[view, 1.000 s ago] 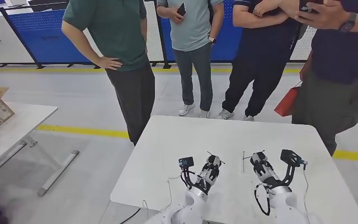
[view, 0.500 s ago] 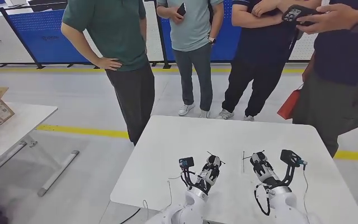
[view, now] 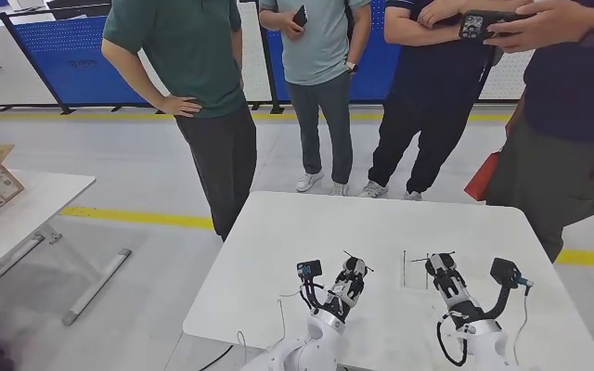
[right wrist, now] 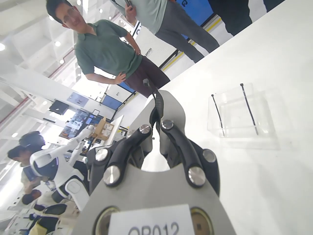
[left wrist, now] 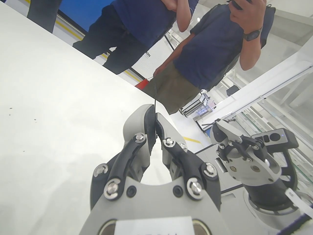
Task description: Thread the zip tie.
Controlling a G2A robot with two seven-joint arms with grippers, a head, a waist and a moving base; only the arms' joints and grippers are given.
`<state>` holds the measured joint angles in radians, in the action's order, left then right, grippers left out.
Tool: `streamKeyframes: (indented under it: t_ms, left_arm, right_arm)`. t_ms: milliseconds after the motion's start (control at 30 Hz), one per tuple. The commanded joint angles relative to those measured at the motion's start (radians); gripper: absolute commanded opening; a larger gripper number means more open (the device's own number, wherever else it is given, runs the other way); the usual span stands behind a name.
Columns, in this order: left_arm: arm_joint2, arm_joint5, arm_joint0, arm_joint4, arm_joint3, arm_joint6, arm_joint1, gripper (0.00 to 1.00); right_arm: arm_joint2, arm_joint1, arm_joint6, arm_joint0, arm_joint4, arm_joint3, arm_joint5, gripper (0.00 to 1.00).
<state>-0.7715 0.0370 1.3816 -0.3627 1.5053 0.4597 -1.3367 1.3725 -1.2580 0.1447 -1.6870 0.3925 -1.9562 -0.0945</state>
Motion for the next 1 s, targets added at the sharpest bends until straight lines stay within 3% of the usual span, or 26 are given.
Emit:
streamKeyframes:
  t_ms: [0,133,567,800,967]
  left_arm:
    - [0.0,0.0,0.0,0.0,0.0,0.0,0.0,0.0]
    - [0.0,0.0,0.0,0.0,0.0,0.0,0.0,0.0]
    - [-0.005,0.008,-0.002,-0.012,0.0,0.011,-0.001,0.0]
    - [0.016,0.055,-0.021,-0.067,-0.021,0.096,-0.023,0.0]
    - [0.03,0.072,-0.034,-0.084,-0.053,0.093,-0.036,0.0]
  right_arm:
    - [0.008,0.0,-0.014,-0.024,-0.026,-0.002,0.032,0.0]
    - [0.001,-0.002,-0.024,-0.042,-0.044,0.012,0.063,0.0]
    - [-0.007,-0.005,-0.037,-0.045,-0.085,0.021,0.077,0.0]
    - [-0.052,-0.021,-0.153,-0.036,-0.164,0.08,0.134,0.0]
    - [-0.082,-0.027,-0.178,-0.027,-0.159,0.109,0.097,0.0]
